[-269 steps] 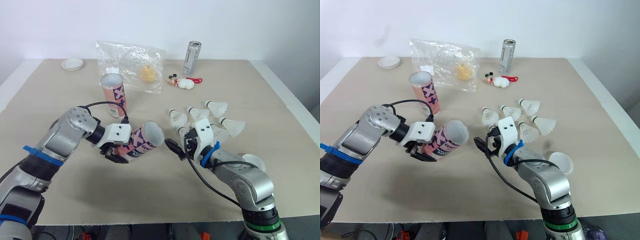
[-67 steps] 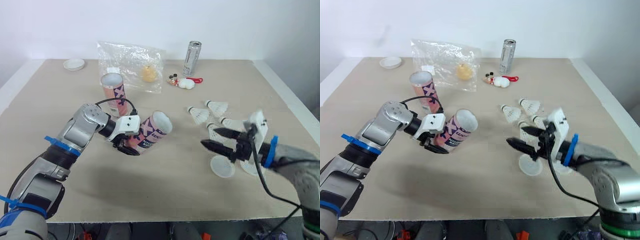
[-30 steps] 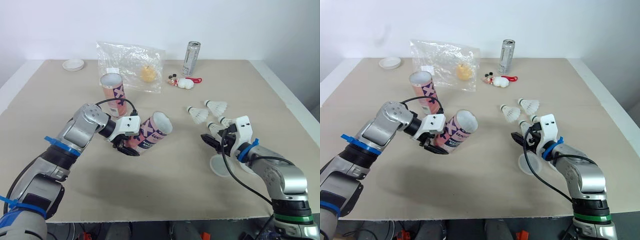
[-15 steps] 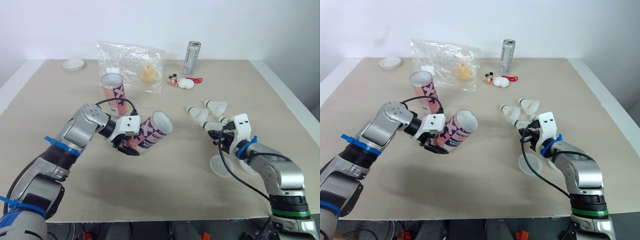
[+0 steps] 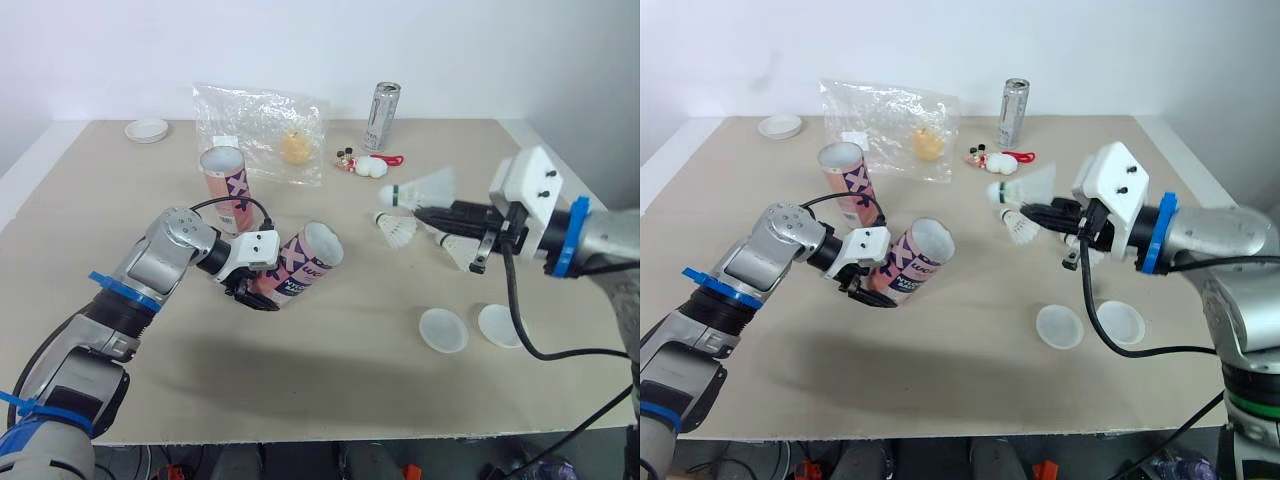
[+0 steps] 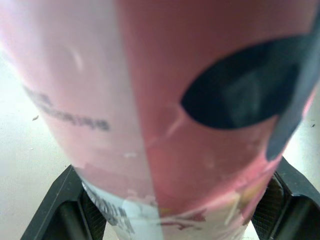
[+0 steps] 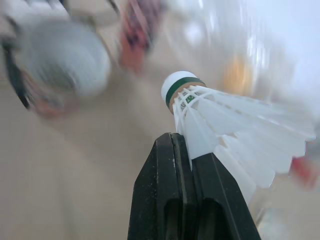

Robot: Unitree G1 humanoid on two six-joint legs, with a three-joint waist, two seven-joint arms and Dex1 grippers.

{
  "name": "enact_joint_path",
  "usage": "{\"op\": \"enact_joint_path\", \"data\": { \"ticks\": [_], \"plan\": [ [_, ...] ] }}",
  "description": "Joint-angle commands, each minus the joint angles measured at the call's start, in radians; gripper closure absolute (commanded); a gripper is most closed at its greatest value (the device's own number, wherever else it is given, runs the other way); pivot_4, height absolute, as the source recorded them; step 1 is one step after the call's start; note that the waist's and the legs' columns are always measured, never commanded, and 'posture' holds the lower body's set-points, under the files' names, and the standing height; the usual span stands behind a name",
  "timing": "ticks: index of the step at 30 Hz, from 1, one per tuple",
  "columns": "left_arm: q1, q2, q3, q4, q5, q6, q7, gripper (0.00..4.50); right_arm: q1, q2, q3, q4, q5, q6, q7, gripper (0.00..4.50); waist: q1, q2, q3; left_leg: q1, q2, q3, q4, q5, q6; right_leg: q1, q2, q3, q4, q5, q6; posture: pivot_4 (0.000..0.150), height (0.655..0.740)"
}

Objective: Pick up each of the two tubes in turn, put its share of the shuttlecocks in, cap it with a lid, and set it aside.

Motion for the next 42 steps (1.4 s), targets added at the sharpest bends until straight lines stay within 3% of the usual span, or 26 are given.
{"op": "enact_joint_path", "data": {
  "ticks": [1,11,16,19,22,23,27,28,38,42],
  "plan": [
    [-0.014,-0.005,0.002,0.002,0.006,0.003,0.004,1.25,-0.095,-0.003,0.126,0.031,-0.126,-0.219,0.115,4.48,-0.001,0.000,0.000,0.000,0.000,0.000,0.000,0.000,0.000,0.000,0.000,0.000,0.000,0.000,0.000,0.150,0.7400],
    [0.004,-0.006,0.010,-0.030,0.002,0.024,0.015,1.25,-0.233,0.108,0.315,0.189,-0.287,-0.448,0.223,4.48,0.001,0.000,0.000,-0.001,0.000,0.000,0.000,0.000,0.000,-0.001,0.000,0.000,0.000,0.001,0.004,0.150,0.7400],
    [0.008,-0.005,0.011,-0.039,0.001,0.033,0.021,1.25,-0.287,0.162,0.345,0.226,-0.313,-0.474,0.248,4.48,0.002,0.000,0.000,-0.001,0.000,0.000,0.000,0.000,0.000,-0.001,0.000,0.000,0.000,0.002,0.003,0.150,0.7400],
    [0.012,-0.004,0.012,-0.046,0.001,0.036,0.024,1.25,-0.305,0.184,0.351,0.226,-0.308,-0.469,0.262,3.53,0.002,0.000,0.000,-0.001,0.000,0.000,0.000,0.000,0.000,-0.001,0.000,0.000,0.000,0.002,0.003,0.150,0.7400],
    [0.015,-0.002,0.013,-0.051,0.000,0.039,0.026,1.25,-0.311,0.196,0.332,0.210,-0.267,-0.420,0.280,2.05,0.003,0.000,0.000,-0.001,0.000,-0.001,-0.001,0.000,0.000,-0.001,0.000,-0.001,0.000,0.001,0.003,0.150,0.7400],
    [0.015,-0.002,0.013,-0.051,-0.001,0.039,0.026,1.25,-0.311,0.199,0.319,0.205,-0.251,-0.399,0.277,1.83,0.003,0.000,0.000,-0.001,0.000,-0.001,-0.001,0.000,0.000,-0.001,0.000,-0.001,0.000,0.001,0.003,0.150,0.7400],
    [0.016,-0.001,0.012,-0.052,0.000,0.038,0.026,1.25,-0.297,0.205,0.253,0.170,-0.135,-0.249,0.252,0.14,0.003,0.000,0.000,-0.001,0.000,-0.001,0.000,0.000,0.000,-0.001,0.000,-0.001,0.000,0.002,0.003,0.150,0.7400],
    [0.016,-0.001,0.012,-0.052,0.000,0.037,0.025,1.25,-0.289,0.199,0.226,0.160,-0.101,-0.203,0.241,0.05,0.003,0.000,0.000,-0.001,0.000,-0.001,0.000,0.000,0.000,-0.001,0.000,-0.001,0.000,0.002,0.003,0.150,0.7400],
    [0.002,-0.007,0.001,-0.034,0.008,0.014,0.016,1.25,-0.194,0.171,0.051,0.112,0.083,0.056,0.133,0.05,0.002,0.000,0.000,-0.001,0.000,-0.001,0.000,0.000,0.000,-0.001,0.000,-0.001,0.001,0.002,0.003,0.150,0.7400],
    [-0.012,-0.013,-0.003,-0.024,0.012,0.004,0.011,1.25,-0.207,0.197,0.074,0.128,0.088,0.077,0.107,1.28,0.002,0.000,0.000,-0.001,0.000,-0.001,0.000,0.000,0.000,0.000,0.000,-0.001,0.001,0.002,0.003,0.150,0.7400]
  ]
}}
